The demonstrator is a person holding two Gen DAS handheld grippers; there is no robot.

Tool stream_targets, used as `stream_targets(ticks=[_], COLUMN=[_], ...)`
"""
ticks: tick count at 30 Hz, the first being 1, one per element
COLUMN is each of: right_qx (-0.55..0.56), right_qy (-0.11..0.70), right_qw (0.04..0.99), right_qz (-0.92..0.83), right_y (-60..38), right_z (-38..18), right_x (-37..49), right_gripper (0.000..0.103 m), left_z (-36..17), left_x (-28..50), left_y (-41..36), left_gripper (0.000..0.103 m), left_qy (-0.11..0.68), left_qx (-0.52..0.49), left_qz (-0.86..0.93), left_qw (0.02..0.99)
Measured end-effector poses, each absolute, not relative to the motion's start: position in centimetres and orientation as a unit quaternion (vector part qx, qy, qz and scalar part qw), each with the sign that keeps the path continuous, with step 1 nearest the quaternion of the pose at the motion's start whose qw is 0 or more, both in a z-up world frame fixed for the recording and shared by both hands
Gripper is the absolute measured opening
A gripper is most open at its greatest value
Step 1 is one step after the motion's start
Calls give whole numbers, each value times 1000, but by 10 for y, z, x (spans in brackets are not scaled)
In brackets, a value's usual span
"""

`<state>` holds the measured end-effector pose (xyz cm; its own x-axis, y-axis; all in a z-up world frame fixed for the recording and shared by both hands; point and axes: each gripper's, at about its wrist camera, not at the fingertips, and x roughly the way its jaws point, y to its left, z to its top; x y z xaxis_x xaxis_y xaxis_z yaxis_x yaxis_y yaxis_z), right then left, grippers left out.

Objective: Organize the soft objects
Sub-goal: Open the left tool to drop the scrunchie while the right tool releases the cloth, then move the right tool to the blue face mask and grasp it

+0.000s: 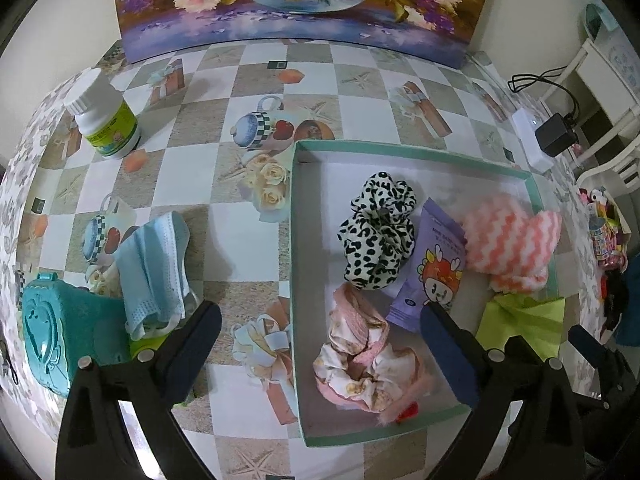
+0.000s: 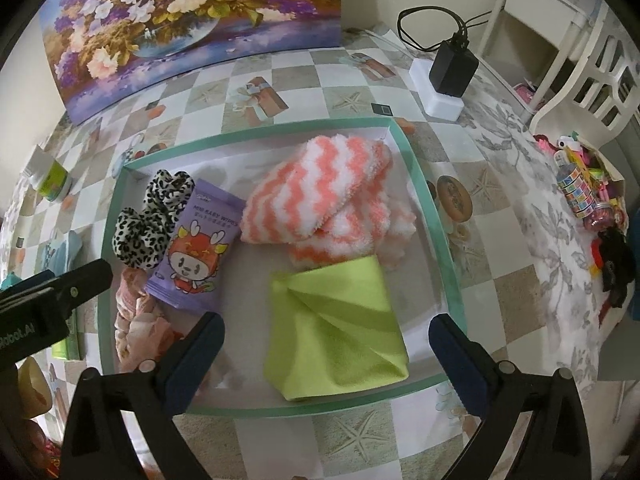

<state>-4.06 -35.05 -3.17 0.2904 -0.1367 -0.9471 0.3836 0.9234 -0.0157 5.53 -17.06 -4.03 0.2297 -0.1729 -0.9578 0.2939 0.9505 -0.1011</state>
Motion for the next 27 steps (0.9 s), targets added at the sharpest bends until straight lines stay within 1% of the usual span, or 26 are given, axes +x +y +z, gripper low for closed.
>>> stream_targets(ticks=[5,11,14,18,24,27], right_qx=[114,153,166,170,151,150], right_qy=[560,492,474,472,485,491], right_qw=[802,837,848,853,856,855], right_qz=[-173,-184,-171,-144,-94,-67], right_y=[-355,-364,-361,-347,-313,-294], right_z=[-25,8,16,20,22,25], right_x=[-43,-52,-51,-43,-23,-13], right_gripper=[103,103,103,103,103,103], left_z=[-34,-11,5,14,4,1], left_x=[56,63,72,88,107,112], left_y=[-169,-154,-132,-94,-38,-9], left_gripper=[100,100,100,100,100,100], left_qy=[601,588,576,568,575,578], left_qx=[41,14,-7,-28,-28,-61], left_qz=[-157,-170,-164,-134,-48,-31], left_qw=[783,790,800,812,816,813])
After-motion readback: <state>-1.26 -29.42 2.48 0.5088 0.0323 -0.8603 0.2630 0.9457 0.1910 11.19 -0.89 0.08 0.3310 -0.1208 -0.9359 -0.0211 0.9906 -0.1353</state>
